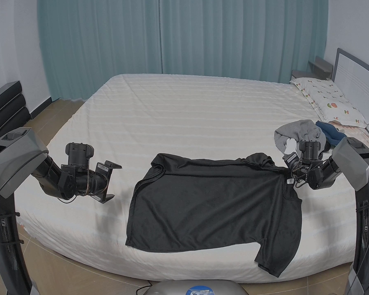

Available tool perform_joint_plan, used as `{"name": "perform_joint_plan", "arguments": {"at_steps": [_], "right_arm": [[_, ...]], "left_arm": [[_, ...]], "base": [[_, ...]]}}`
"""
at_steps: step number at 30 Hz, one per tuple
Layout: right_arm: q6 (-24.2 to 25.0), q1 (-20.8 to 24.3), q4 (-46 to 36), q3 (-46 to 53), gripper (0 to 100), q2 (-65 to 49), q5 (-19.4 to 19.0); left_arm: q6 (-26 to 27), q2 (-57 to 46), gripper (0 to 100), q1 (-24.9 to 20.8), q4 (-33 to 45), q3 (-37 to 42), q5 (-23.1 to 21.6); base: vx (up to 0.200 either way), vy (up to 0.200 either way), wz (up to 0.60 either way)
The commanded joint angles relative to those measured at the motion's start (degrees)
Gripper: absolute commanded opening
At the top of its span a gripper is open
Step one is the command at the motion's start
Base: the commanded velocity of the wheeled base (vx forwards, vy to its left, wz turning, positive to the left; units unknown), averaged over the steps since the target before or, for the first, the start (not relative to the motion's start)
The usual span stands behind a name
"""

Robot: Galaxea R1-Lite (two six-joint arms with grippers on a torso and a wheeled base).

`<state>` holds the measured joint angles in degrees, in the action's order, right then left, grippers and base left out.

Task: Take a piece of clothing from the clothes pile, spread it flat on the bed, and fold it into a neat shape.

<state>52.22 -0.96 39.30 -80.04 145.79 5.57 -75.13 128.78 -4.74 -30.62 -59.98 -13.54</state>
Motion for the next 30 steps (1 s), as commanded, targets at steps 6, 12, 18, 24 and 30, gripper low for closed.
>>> {"name": "perform_joint_plan", "arguments": {"at_steps": [6, 12, 18, 24, 30], "right_arm": [[-3.36, -1.41, 4.29, 14.92, 100, -12.02, -7.5], [-4.94, -1.94, 4.38, 31.53, 100, -23.36, -14.89], [-7.66, -2.46, 4.82, 42.34, 100, -27.75, -17.44], [-8.54, -2.82, 9.48, 51.57, 100, -28.89, -20.6], [-8.54, -2.9, 14.66, 55.61, 100, -27.13, -22.89]], "left_arm": [[3.32, -3.1, 100, -1.76, -3.74, 6.28, -0.26], [6.75, -4.33, 100, -5.37, -10.51, 12.87, 0.01], [7.02, -5.3, 100, -7.12, -10.33, 13.75, 0.01], [7.28, -6.53, 100, -9.23, -10.95, 18.84, 0.18], [8.95, -6.88, 100, -10.29, -11.04, 22.98, 0.27]], "base": [[0.0, 0.0, 0.0], [0.0, 0.0, 0.0], [-0.033, 0.0, 0.0], [-0.2, 0.0, 0.0], [-0.067, 0.0, 0.0]]}}
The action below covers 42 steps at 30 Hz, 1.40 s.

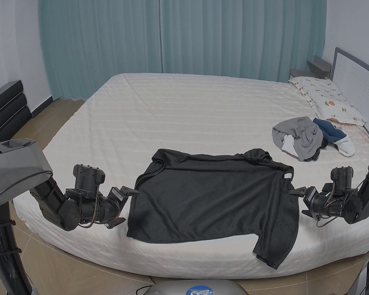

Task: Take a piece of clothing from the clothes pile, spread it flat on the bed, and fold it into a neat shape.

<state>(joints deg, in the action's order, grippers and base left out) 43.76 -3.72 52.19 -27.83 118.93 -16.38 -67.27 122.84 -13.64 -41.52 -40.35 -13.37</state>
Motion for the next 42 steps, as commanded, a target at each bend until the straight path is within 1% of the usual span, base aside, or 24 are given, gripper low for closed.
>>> {"name": "perform_joint_plan", "arguments": {"at_steps": [1, 5, 7, 9, 11, 14, 17, 22, 27, 28, 32, 36, 39, 40, 42], "right_arm": [[-0.08, -0.06, 2.22, 3.92, 100, -0.28, -0.93], [-0.35, 0.2, 2.57, 5.33, 100, -0.28, -0.93], [-0.43, 0.29, 2.74, 5.95, 100, -0.02, -1.02], [-0.43, 0.29, 2.83, 6.03, 100, 0.07, -0.93], [-0.52, 0.29, 2.83, 6.12, 100, 0.16, -0.93], [-0.79, 0.64, 2.92, 6.65, 100, 0.6, -0.49], [-2.02, 0.64, 3.18, 7.0, 100, 0.86, -0.4], [-4.04, 0.64, 3.27, 7.88, 100, 0.86, -0.32], [-5.0, 0.55, 3.27, 7.97, 100, 0.95, -0.32], [-5.18, 0.64, 3.27, 8.14, 100, 0.95, -0.23], [-5.88, 0.64, 3.27, 8.32, 100, 1.04, -0.23], [-6.76, 0.64, 3.27, 8.58, 100, 1.74, -0.14], [-8.43, 0.64, 3.27, 8.85, 100, 2.62, -0.05], [-8.87, 0.73, 3.27, 9.11, 100, 2.88, -0.05], [-9.4, 0.73, 3.27, 9.2, 100, 3.06, 0.04]], "left_arm": [[1.96, -0.94, 100, -1.48, -0.23, 4.05, 0.19], [5.3, -0.5, 100, -2.62, -0.23, 5.19, 2.39], [7.5, -0.06, 100, -4.46, -0.23, 5.63, 6.78], [8.56, 0.47, 100, -5.69, -0.23, 5.46, 9.59], [9.0, 1.52, 100, -6.84, -0.23, 4.84, 11.0], [9.35, 3.19, 100, -8.24, -0.14, 3.96, 11.53], [10.58, 4.16, 100, -8.51, -0.14, 3.35, 13.02], [14.18, 5.12, 100, -8.6, -0.23, 3.09, 14.96], [14.36, 7.23, 100, -8.86, -0.14, 0.71, 16.71], [14.45, 7.94, 100, -9.03, -0.05, 0.01, 17.68], [14.45, 8.99, 100, -9.39, 0.12, -1.84, 18.47], [14.45, 9.43, 100, -10.0, 0.12, -2.01, 19.26], [16.03, 9.61, 100, -10.0, 0.21, -2.1, 19.44], [16.64, 9.78, 0, -10.09, 0.21, -2.01, 19.61], [16.73, 9.87, 0, -10.09, 0.04, -1.49, 20.05]], "base": [[0.0, 0.0, 0.0], [0.0, 0.0, 0.0], [0.0, 0.0, 0.0], [0.0, 0.0, 0.0], [0.0, 0.0, 0.0], [0.0, 0.0, 0.0], [0.0, 0.0, 0.0], [0.0, 0.0, 0.0], [0.0, 0.0, 0.0], [0.0, 0.0, 0.0], [0.0, 0.0, 0.0], [0.0, 0.0, 0.0], [0.0, 0.0, 0.0], [0.0, 0.0, 0.0], [0.0, 0.0, 0.0]]}}
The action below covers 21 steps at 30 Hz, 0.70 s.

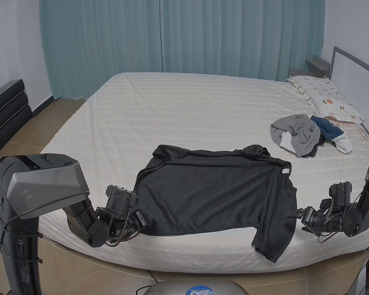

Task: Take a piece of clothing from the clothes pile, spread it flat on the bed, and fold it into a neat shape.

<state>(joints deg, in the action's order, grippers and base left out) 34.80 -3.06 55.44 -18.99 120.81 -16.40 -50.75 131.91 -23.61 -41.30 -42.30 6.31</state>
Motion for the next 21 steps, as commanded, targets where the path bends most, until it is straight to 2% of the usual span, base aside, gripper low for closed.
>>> {"name": "perform_joint_plan", "arguments": {"at_steps": [1, 6, 10, 16, 21], "right_arm": [[-0.61, 0.07, 0.02, 0.54, 100, 1.27, 0.05], [-1.14, 0.07, -0.07, 0.8, 100, 2.33, 0.05], [-3.52, 0.69, 0.28, 0.98, 100, 4.61, -0.13], [-3.43, 2.44, 3.44, 0.36, 100, 7.69, -0.13], [-3.25, 2.53, 5.03, -1.05, 100, 9.45, -0.3]], "left_arm": [[0.12, 0.8, 0, -0.12, -0.09, 0.55, 0.8], [-0.23, 0.36, 0, 0.59, -0.27, 1.61, 2.91], [-0.93, -0.43, 0, 1.55, -0.36, 2.4, 2.91], [-4.97, -1.75, 0, 2.87, -2.56, 4.6, 1.51], [-5.24, -1.57, 0, 3.4, -3.96, 6.0, 1.42]], "base": [[0.0, 0.0, 0.0], [0.0, 0.0, 0.0], [0.0, 0.0, 0.0], [0.0, 0.0, 0.0], [0.0, 0.0, 0.0]]}}
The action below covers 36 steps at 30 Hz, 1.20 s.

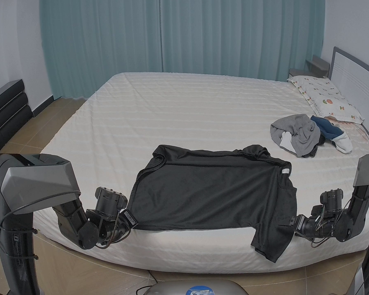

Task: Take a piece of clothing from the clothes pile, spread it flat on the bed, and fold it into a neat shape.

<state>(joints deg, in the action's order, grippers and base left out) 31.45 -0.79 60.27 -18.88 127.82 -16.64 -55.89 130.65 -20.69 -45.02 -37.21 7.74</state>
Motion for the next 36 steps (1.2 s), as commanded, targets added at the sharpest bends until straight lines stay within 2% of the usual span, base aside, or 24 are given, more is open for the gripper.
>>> {"name": "perform_joint_plan", "arguments": {"at_steps": [1, 5, 6, 9, 16, 23, 30, 36], "right_arm": [[0.1, 0.27, 0.11, -1.42, 100, 2.52, -0.06], [0.1, 1.06, 0.29, -1.86, 100, 3.23, 0.12], [0.1, 1.14, 0.29, -1.86, 0, 3.23, 0.12], [0.1, 1.23, 0.29, -1.42, 0, 2.88, 0.64], [-1.04, 0.35, -0.42, 0.25, 0, 2.17, 4.51], [-7.02, -2.2, -2.0, 3.68, 0, -1.96, 4.6], [-13.79, -4.04, -10.08, 5.08, 0, -5.91, 4.51], [-14.66, -4.13, -11.4, 4.64, 0, -5.39, 4.69]], "left_arm": [[-0.09, -0.3, 0, 0.56, -0.33, 0.99, -0.01], [-0.09, -0.22, 0, 0.82, -0.33, 0.91, -0.09], [-0.09, -0.22, 0, 0.82, -0.33, 0.91, -0.09], [-0.09, -0.3, 0, 1.0, -0.24, 0.99, -0.45], [0.17, -0.92, 0, 2.76, -0.07, 1.52, -1.06], [1.93, -2.59, 0, 3.81, 0.11, 3.9, -1.06], [6.94, -3.03, 0, 3.81, 0.2, 7.32, -1.06], [7.38, -2.59, 0, 3.72, 0.28, 8.11, -1.06]], "base": [[0.0, 0.0, 0.0], [0.0, 0.0, 0.0], [0.0, 0.0, 0.0], [0.0, 0.0, 0.0], [0.0, 0.0, 0.0], [0.0, 0.0, 0.0], [0.0, 0.0, 0.0], [0.0, 0.0, 0.0]]}}
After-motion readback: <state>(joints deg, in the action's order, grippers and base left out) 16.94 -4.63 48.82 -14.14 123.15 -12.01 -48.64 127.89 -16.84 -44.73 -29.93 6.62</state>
